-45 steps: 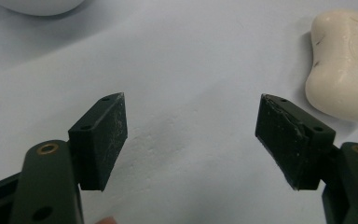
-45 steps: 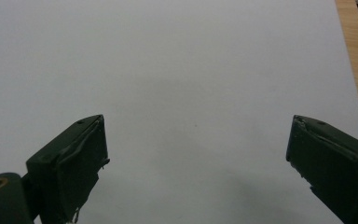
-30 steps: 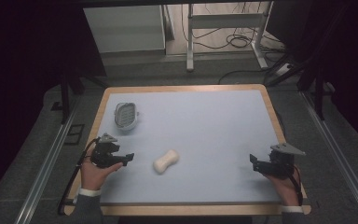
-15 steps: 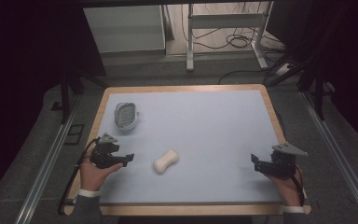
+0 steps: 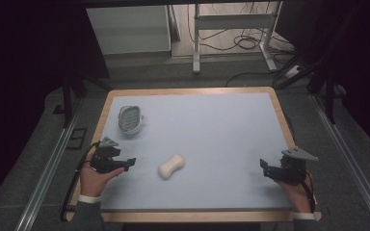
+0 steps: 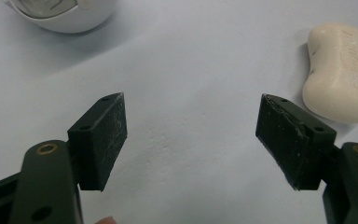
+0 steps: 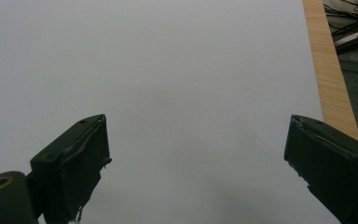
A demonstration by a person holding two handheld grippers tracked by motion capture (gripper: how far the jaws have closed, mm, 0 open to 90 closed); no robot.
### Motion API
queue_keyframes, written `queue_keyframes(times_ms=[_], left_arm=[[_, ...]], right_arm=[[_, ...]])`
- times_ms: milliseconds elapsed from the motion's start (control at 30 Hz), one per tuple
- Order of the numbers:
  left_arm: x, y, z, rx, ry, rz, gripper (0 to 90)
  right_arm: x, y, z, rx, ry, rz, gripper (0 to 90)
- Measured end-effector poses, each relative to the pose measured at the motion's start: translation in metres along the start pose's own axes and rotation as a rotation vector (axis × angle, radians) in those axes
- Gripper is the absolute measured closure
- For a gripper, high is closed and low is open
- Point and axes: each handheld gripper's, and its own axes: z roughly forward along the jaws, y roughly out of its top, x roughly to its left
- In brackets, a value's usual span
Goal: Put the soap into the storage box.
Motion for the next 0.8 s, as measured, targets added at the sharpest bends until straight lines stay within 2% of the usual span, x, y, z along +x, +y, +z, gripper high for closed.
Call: queue_keyframes(times_ms=[267, 367, 533, 567, 667, 800], left_arm=[[0.000, 0.001, -0.004, -0.006, 0.011, -0.004, 25.3], [-0.002, 0.005, -0.010, -0.011, 0.022, 0.020, 25.2], [-0.001, 0.009, -0.015, -0.013, 0.043, 0.014, 25.1], [-0.002, 0.012, -0.016, 0.004, 0.049, 0.029, 24.9], [-0.005, 0.019, -0.021, 0.002, 0.045, 0.041, 24.2], [-0.009, 0.029, -0.027, -0.003, 0.033, 0.032, 23.3]], right_arm=[[0.000, 0.000, -0.001, -0.002, 0.001, 0.002, 6.6], [-0.001, -0.001, -0.001, -0.001, 0.002, 0.006, 6.6], [-0.003, -0.001, -0.002, -0.004, 0.006, 0.011, 6.7], [-0.004, -0.001, -0.002, -0.006, 0.007, 0.012, 6.7], [-0.004, 0.000, -0.003, -0.010, 0.007, 0.012, 6.7], [-0.004, 0.001, -0.004, -0.014, 0.005, 0.014, 6.7]])
